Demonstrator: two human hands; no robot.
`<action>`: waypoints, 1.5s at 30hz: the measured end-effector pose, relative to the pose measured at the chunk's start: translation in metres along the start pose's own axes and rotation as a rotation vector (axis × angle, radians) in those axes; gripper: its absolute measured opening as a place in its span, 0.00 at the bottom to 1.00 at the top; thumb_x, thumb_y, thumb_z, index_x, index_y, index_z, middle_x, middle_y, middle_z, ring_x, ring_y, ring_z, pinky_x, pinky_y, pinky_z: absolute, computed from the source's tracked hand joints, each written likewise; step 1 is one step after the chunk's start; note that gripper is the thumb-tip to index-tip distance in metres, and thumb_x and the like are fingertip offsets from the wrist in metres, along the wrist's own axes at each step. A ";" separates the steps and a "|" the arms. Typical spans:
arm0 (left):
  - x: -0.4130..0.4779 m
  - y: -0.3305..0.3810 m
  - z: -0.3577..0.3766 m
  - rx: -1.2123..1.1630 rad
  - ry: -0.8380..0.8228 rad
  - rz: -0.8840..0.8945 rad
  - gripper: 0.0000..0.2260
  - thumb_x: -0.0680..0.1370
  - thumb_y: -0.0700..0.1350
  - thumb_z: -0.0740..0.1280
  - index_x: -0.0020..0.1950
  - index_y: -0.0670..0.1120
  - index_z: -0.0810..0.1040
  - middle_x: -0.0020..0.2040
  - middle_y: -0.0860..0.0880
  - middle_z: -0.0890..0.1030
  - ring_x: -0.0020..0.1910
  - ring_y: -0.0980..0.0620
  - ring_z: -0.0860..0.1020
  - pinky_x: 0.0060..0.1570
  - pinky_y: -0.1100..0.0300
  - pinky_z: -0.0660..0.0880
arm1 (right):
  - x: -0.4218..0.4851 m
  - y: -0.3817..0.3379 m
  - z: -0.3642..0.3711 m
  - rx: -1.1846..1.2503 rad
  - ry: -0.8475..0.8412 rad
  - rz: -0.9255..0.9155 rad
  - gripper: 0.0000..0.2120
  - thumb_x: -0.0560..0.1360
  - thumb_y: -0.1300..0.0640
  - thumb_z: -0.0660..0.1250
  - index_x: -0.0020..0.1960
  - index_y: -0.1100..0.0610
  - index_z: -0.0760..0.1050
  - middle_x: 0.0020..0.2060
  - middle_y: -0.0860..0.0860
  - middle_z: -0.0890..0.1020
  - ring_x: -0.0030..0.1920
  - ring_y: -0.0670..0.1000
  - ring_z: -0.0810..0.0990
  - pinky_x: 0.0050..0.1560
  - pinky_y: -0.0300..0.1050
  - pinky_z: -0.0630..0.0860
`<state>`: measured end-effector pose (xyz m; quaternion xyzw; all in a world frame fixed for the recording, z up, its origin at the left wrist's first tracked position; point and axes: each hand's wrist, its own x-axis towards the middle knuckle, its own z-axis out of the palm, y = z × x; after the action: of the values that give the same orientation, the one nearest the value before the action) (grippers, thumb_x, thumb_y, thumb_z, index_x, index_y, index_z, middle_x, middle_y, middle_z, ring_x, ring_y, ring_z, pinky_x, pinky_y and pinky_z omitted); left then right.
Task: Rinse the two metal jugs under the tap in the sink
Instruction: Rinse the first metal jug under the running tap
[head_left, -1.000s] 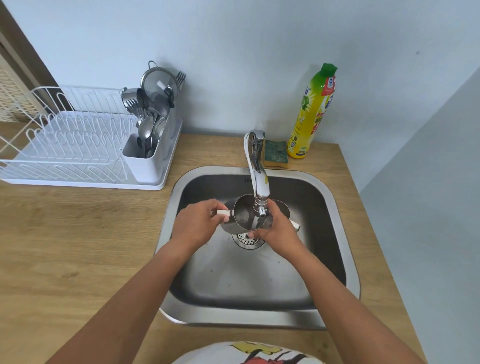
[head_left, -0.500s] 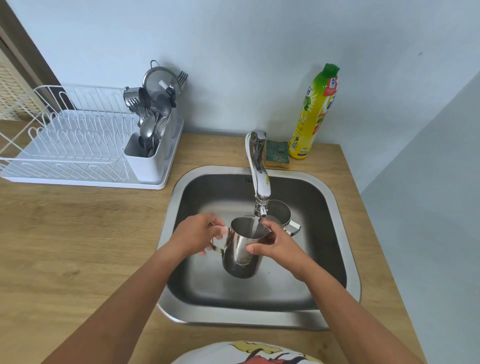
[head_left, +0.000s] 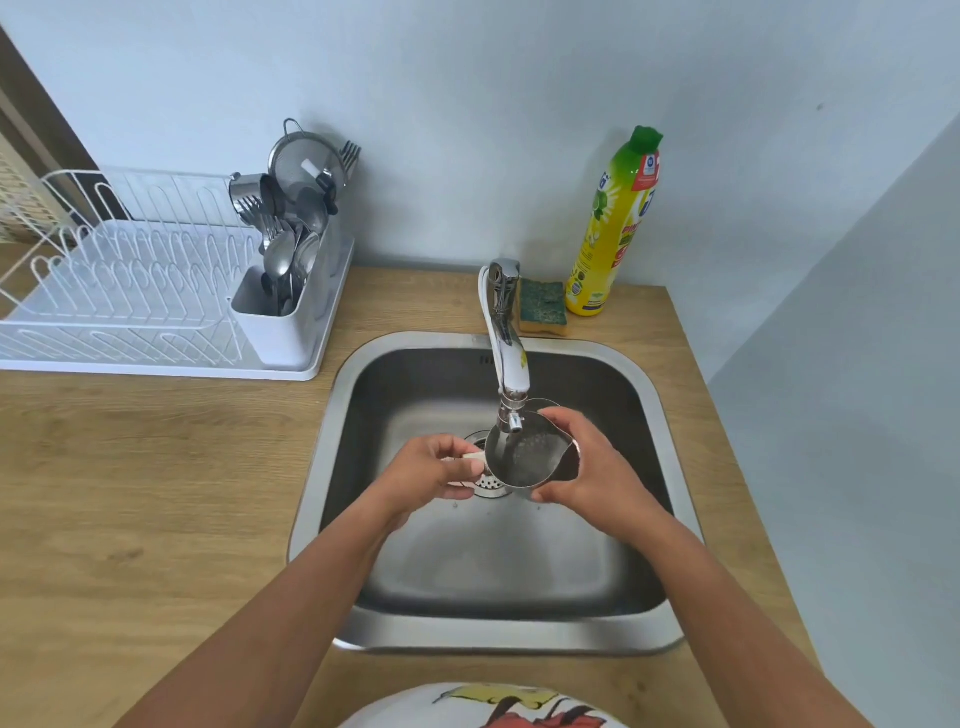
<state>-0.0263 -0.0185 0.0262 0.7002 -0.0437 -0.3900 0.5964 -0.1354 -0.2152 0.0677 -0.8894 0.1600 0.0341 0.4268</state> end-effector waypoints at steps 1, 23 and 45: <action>0.001 0.002 0.000 0.003 0.022 0.010 0.04 0.75 0.35 0.72 0.48 0.40 0.81 0.46 0.43 0.83 0.46 0.49 0.82 0.44 0.59 0.83 | 0.002 0.000 0.001 0.010 0.004 -0.002 0.40 0.62 0.58 0.81 0.65 0.36 0.65 0.60 0.37 0.74 0.64 0.45 0.72 0.65 0.47 0.71; -0.028 0.037 -0.045 0.880 0.441 0.191 0.06 0.77 0.56 0.67 0.47 0.58 0.81 0.41 0.60 0.82 0.40 0.57 0.80 0.42 0.58 0.74 | 0.043 -0.005 0.049 0.419 -0.239 0.071 0.32 0.65 0.56 0.80 0.64 0.42 0.72 0.56 0.47 0.85 0.57 0.49 0.83 0.66 0.53 0.75; -0.012 0.012 -0.023 0.333 0.183 0.131 0.03 0.75 0.47 0.72 0.47 0.49 0.84 0.40 0.51 0.85 0.37 0.53 0.84 0.39 0.57 0.82 | 0.020 0.006 0.015 0.377 -0.155 0.075 0.35 0.65 0.55 0.80 0.68 0.46 0.69 0.61 0.46 0.80 0.62 0.48 0.78 0.67 0.53 0.74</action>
<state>-0.0162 0.0032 0.0423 0.8174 -0.0986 -0.2725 0.4978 -0.1175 -0.2122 0.0504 -0.7819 0.1634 0.0878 0.5952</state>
